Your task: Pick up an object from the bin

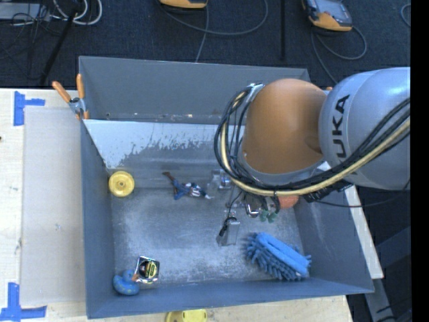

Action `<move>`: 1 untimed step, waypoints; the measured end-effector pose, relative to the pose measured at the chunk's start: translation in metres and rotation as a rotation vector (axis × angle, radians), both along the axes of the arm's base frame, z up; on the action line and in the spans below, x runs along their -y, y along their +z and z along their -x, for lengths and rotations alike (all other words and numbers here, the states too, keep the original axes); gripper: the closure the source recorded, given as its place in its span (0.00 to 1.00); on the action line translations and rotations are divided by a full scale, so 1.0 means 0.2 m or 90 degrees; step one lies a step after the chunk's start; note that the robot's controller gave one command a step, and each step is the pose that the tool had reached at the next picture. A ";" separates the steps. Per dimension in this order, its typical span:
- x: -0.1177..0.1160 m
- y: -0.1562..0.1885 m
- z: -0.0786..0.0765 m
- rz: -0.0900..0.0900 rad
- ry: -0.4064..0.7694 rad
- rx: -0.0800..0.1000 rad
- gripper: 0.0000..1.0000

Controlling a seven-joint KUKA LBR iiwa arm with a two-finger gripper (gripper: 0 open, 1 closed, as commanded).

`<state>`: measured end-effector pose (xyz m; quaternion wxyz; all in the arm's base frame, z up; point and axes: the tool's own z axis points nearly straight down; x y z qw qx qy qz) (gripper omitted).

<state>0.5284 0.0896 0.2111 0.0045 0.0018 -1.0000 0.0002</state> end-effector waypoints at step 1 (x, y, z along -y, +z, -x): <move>0.00 0.02 -0.01 0.000 -0.002 0.005 0.00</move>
Offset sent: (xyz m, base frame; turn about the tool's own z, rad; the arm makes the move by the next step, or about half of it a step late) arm -0.0231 -0.0598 0.0482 -0.0339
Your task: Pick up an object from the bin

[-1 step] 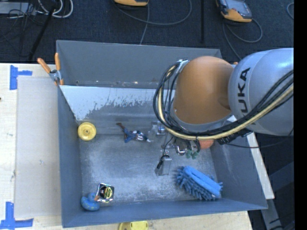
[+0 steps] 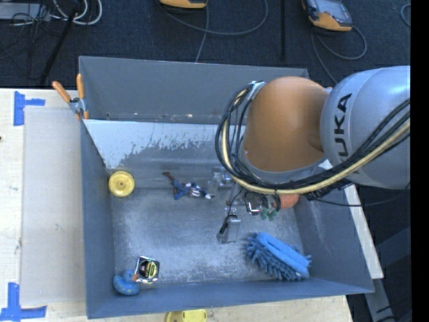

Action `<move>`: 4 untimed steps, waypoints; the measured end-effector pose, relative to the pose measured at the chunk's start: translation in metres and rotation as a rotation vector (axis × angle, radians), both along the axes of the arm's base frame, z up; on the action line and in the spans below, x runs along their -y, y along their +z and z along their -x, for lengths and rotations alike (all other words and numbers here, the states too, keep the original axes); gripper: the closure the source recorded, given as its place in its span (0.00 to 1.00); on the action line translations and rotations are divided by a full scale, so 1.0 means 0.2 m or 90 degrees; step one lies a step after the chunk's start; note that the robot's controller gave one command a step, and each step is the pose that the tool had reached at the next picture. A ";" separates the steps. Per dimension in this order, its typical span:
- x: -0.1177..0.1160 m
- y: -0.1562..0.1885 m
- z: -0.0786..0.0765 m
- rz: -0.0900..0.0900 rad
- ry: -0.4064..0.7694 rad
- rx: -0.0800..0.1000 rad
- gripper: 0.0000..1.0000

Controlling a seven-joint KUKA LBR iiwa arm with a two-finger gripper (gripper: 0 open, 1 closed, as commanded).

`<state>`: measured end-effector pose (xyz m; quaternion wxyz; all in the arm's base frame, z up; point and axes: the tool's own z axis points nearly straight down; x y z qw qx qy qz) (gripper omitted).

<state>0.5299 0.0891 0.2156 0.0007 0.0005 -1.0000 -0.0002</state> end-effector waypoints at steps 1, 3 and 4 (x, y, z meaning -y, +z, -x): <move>0.21 0.15 0.09 0.000 0.019 -0.001 0.00; 0.42 -0.32 0.18 0.000 0.019 0.001 0.00; 0.64 -0.27 0.17 0.000 0.113 -0.001 0.00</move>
Offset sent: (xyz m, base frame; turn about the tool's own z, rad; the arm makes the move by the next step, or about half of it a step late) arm 0.0289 -0.0698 -0.0842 -0.1197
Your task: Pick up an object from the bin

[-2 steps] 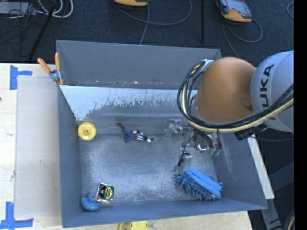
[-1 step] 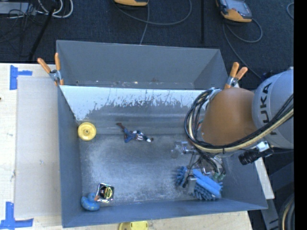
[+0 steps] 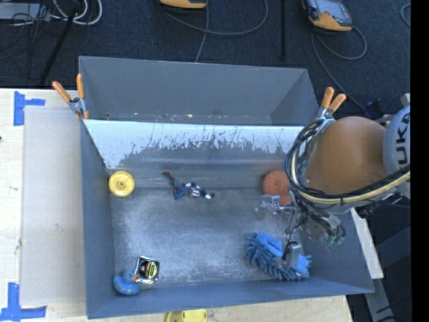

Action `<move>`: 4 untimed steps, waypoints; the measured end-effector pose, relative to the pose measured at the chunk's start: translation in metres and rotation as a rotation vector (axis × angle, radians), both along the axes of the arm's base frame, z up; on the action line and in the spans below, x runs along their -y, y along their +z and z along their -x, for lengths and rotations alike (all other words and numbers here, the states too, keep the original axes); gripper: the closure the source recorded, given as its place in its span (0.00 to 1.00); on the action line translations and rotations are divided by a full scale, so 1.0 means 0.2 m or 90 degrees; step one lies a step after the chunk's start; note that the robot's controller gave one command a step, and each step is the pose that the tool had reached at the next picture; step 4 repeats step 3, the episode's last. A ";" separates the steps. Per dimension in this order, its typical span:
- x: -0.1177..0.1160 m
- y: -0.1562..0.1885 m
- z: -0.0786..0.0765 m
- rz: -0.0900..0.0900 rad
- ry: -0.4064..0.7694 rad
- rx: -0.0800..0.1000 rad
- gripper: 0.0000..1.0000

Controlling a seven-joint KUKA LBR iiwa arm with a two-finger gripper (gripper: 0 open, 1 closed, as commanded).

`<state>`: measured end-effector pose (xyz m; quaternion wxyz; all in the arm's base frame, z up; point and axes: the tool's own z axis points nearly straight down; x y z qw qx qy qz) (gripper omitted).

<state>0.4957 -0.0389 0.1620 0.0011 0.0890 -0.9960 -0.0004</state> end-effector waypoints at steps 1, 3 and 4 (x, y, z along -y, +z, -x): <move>0.03 -0.28 0.01 0.000 -0.071 0.000 1.00; 0.06 0.29 0.07 0.000 -0.043 0.001 1.00; 0.06 0.29 0.07 0.000 -0.043 0.001 1.00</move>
Offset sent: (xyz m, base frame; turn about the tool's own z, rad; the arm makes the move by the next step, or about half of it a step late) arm 0.0000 0.0000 0.0000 0.0000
